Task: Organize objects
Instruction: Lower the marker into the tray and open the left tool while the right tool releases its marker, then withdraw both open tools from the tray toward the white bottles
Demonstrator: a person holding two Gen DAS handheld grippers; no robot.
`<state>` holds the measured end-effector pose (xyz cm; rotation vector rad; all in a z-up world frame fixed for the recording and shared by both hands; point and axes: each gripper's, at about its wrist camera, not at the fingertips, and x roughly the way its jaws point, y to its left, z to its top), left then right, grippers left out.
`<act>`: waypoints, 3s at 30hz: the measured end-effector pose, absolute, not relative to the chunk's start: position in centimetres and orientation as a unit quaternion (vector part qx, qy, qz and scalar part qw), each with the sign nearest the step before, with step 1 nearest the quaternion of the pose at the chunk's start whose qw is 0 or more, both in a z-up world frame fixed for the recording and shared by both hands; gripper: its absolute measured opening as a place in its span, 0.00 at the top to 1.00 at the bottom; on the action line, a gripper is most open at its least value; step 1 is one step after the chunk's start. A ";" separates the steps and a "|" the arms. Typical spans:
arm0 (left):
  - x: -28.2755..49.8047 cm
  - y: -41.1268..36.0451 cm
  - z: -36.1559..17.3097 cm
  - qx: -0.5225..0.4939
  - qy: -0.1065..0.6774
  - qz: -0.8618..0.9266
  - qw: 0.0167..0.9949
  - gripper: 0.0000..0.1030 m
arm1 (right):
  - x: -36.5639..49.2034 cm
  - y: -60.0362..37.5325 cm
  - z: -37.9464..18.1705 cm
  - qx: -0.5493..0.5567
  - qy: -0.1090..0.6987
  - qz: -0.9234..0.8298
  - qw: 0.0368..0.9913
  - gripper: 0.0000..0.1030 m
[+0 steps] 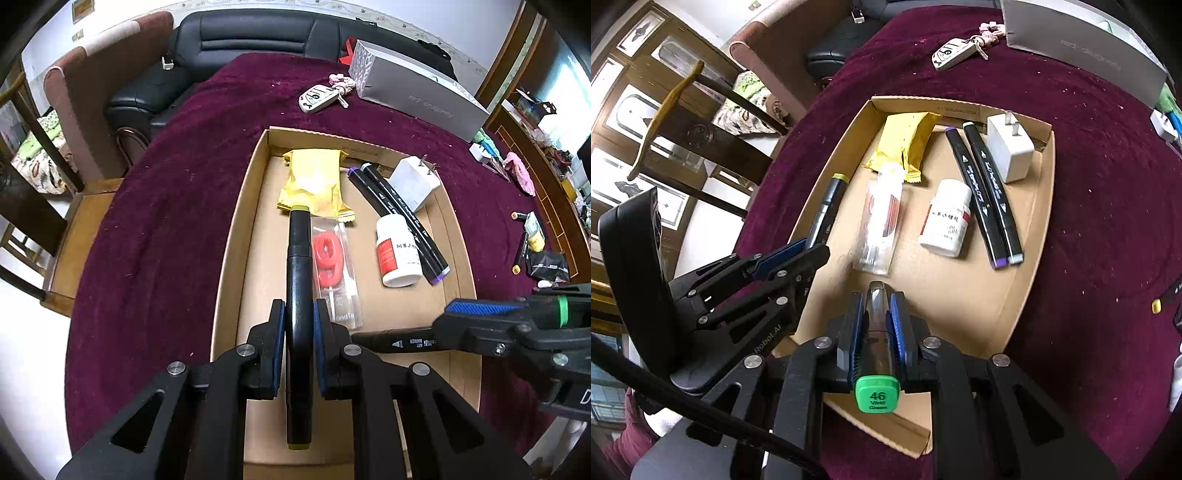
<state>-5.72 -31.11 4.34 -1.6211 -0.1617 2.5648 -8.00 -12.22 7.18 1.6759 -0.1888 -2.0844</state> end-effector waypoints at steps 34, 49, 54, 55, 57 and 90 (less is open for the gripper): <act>-8.8 -32.7 1.2 -0.549 -0.087 0.830 0.051 0.89 | -16.1 -15.3 2.7 0.637 -0.035 -0.757 0.144 0.86; -8.5 -32.2 1.6 -0.540 -0.099 0.834 0.061 0.58 | -14.9 -13.8 4.3 0.630 -0.065 -0.759 0.150 0.83; -8.2 -32.0 2.7 -0.534 -0.100 0.837 0.058 0.57 | -13.8 -12.7 5.7 0.616 -0.081 -0.768 0.157 0.79; -8.1 -32.0 2.9 -0.533 -0.098 0.838 0.057 0.57 | -13.5 -12.5 6.0 0.613 -0.084 -0.769 0.157 0.79; -7.9 -31.7 3.5 -0.531 -0.093 0.841 0.053 0.57 | -13.1 -12.4 6.3 0.610 -0.090 -0.771 0.158 0.79; -2.3 -15.2 11.1 -0.514 -0.004 0.851 0.105 0.57 | -1.8 8.9 6.6 0.578 -0.246 -0.771 0.107 0.57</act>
